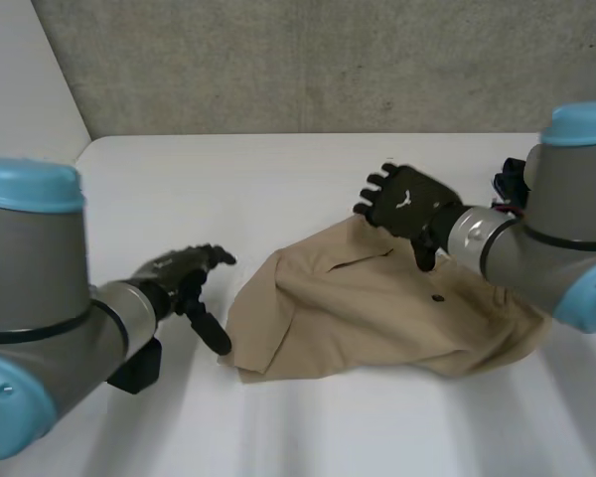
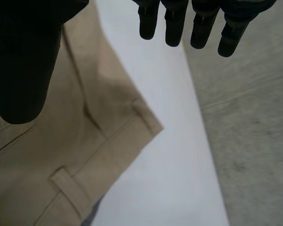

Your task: Fold the laundry.

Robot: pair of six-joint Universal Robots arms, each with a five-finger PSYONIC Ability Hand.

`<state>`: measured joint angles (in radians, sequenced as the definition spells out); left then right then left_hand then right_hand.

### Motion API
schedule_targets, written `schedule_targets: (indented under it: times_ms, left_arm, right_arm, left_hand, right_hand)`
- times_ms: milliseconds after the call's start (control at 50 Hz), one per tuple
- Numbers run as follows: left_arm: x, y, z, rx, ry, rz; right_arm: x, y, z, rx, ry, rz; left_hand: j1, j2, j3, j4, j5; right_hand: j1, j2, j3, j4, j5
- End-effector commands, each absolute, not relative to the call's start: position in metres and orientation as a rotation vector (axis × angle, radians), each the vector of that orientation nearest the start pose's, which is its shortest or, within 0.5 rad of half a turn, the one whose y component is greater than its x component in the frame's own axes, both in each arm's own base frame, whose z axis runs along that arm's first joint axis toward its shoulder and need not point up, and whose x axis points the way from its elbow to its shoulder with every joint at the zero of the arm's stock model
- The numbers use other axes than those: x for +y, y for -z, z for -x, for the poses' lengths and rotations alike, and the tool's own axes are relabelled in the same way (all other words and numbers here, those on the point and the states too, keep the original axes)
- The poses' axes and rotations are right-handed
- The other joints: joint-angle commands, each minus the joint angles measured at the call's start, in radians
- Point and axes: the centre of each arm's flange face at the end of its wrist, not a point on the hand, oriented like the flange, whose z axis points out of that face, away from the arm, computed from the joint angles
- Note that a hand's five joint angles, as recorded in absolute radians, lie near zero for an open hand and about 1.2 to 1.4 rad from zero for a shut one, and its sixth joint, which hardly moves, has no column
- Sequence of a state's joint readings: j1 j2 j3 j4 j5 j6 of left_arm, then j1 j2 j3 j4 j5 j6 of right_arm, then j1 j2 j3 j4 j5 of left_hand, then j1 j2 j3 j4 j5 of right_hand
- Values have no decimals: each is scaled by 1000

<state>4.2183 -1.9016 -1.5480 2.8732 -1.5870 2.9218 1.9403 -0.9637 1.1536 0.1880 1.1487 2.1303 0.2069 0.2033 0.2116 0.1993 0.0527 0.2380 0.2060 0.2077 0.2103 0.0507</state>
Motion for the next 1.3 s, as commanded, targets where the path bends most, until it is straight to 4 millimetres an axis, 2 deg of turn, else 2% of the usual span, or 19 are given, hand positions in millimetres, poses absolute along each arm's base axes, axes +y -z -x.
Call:
schedule_targets:
  times_ms: [20, 120, 160, 180, 200, 240, 260, 340, 420, 560, 680, 780, 880, 960, 1040, 1100, 1160, 1220, 1300]
  left_arm:
    - [-221, -155, 274, 3047, 1453, -436]
    - [-222, -141, 287, 3020, 1434, -463]
    - [-221, -139, 293, 3016, 1433, -487]
    - [-221, -138, 296, 3017, 1433, -497]
    - [-219, -140, 299, 3010, 1444, -511]
    - [-220, -146, 303, 2998, 1481, -521]
    - [-221, -150, 304, 2988, 1508, -521]
    - [-231, -189, 307, 2905, 1688, -497]
    - [-241, -257, 290, 2763, 1933, -448]
    - [-234, -365, 262, 2452, 2352, -468]
    - [-218, -417, 247, 2304, 2511, -480]
    - [-219, -426, 240, 2288, 2482, -502]
    - [-236, -405, 250, 2351, 2367, -617]
    - [-268, -379, 262, 2377, 2295, -643]
    - [-312, -365, 274, 2275, 2363, -584]
    - [-345, -383, 281, 2063, 2566, -483]
    - [-367, -422, 279, 1766, 2817, -330]
    - [-363, -480, 270, 1401, 3115, -133]
    - [-352, -515, 262, 1180, 3283, 0]
  right_arm:
    - [-321, -158, -310, 1765, 1728, 1939]
    - [-333, -135, -313, 1790, 1746, 1932]
    - [-340, -131, -315, 1792, 1781, 1916]
    - [-342, -131, -315, 1789, 1796, 1906]
    - [-345, -137, -317, 1780, 1830, 1879]
    - [-346, -145, -318, 1780, 1854, 1837]
    - [-345, -148, -318, 1788, 1850, 1811]
    - [-338, -181, -317, 1786, 1907, 1656]
    - [-322, -255, -302, 1750, 2055, 1512]
    - [-299, -352, -262, 1713, 2269, 1325]
    - [-269, -399, -239, 1748, 2310, 1252]
    - [-261, -396, -231, 1829, 2223, 1280]
    - [-255, -372, -242, 1855, 2076, 1353]
    - [-263, -352, -264, 1830, 2041, 1356]
    - [-293, -333, -285, 1847, 2121, 1223]
    - [-330, -332, -302, 1764, 2333, 1036]
    - [-356, -355, -322, 1527, 2609, 809]
    - [-363, -398, -329, 1203, 2846, 535]
    - [-356, -429, -328, 927, 2945, 331]
  left_hand:
    - [-32, -29, -37, -25, -53]
    - [-32, -29, -37, -25, -53]
    - [17, 21, 13, 25, -3]
    - [169, 173, 165, 177, 149]
    - [566, 570, 562, 574, 546]
    - [1105, 1108, 1100, 1112, 1084]
    - [1189, 1192, 1184, 1196, 1168]
    - [1189, 1193, 1185, 1197, 1169]
    - [1189, 1193, 1185, 1197, 1169]
    - [1189, 1193, 1185, 1197, 1169]
    - [1189, 1193, 1185, 1197, 1169]
    - [1189, 1193, 1185, 1197, 1169]
    - [1189, 1193, 1185, 1197, 1169]
    - [1189, 1193, 1185, 1197, 1169]
    - [1189, 1193, 1185, 1197, 1169]
    - [1189, 1193, 1185, 1197, 1169]
    - [1189, 1193, 1185, 1197, 1169]
    - [1189, 1193, 1185, 1197, 1169]
    - [1189, 1193, 1185, 1197, 1169]
  right_hand:
    - [1, 33, 31, 29, 14]
    - [133, 165, 163, 161, 146]
    - [472, 504, 502, 500, 485]
    - [750, 782, 780, 778, 763]
    - [1154, 1186, 1184, 1182, 1167]
    - [1158, 1190, 1189, 1186, 1171]
    - [1158, 1190, 1189, 1186, 1171]
    - [1158, 1190, 1189, 1186, 1171]
    - [1158, 1190, 1189, 1186, 1171]
    - [1158, 1190, 1189, 1186, 1171]
    - [1158, 1190, 1189, 1186, 1171]
    - [1158, 1190, 1189, 1186, 1171]
    - [1158, 1190, 1189, 1186, 1171]
    - [1158, 1190, 1189, 1186, 1171]
    - [1158, 1190, 1189, 1186, 1171]
    - [1158, 1190, 1189, 1186, 1171]
    - [1158, 1190, 1189, 1186, 1171]
    - [1158, 1190, 1189, 1186, 1171]
    - [1158, 1190, 1189, 1186, 1171]
